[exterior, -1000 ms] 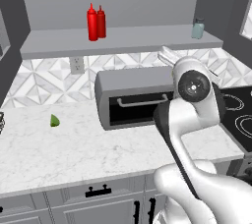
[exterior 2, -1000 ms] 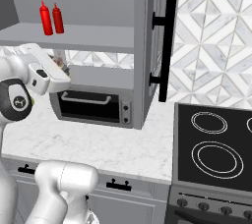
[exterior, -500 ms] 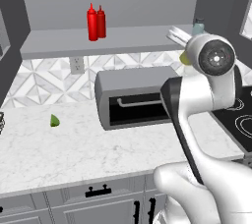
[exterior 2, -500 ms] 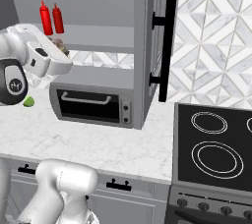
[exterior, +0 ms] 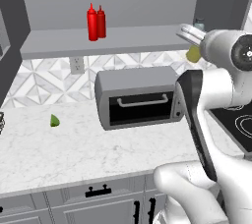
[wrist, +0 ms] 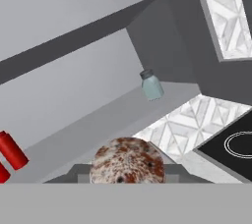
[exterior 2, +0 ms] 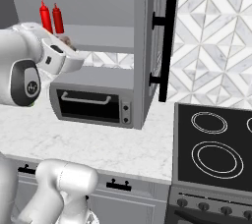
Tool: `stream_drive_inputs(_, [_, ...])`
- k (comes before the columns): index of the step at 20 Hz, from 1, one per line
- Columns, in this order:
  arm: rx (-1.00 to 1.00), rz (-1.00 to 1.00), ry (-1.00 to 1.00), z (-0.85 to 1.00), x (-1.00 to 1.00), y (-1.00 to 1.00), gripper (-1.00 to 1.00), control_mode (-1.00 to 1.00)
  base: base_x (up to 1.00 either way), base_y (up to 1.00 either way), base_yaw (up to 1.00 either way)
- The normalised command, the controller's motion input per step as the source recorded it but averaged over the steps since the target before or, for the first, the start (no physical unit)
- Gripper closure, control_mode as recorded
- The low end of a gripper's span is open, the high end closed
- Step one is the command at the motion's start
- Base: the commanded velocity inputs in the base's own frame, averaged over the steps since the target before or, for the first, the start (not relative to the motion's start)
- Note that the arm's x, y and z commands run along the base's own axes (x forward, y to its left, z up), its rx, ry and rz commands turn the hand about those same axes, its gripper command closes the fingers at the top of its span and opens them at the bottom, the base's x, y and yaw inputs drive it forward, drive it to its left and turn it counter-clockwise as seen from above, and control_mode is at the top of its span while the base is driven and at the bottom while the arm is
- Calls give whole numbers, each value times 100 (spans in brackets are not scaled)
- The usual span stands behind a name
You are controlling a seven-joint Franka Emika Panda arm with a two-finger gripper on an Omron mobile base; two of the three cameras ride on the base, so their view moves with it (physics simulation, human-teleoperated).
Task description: Put the shaker and condiment bottle from the counter next to their counterparts in the cabinet.
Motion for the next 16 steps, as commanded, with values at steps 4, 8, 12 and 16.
stream_drive_inputs(4, [-1,5,0,19,0,-16,100,-100,0,0,0])
stream_drive_inputs(8, [-4,1,0,15,1,-4,100,-100,0,0,0])
stream_drive_inputs(12, [-10,0,0,8,6,0,100,-100,0,0,0])
stream_drive_inputs(16, [-11,0,0,1,13,0,100,-100,0,0,0])
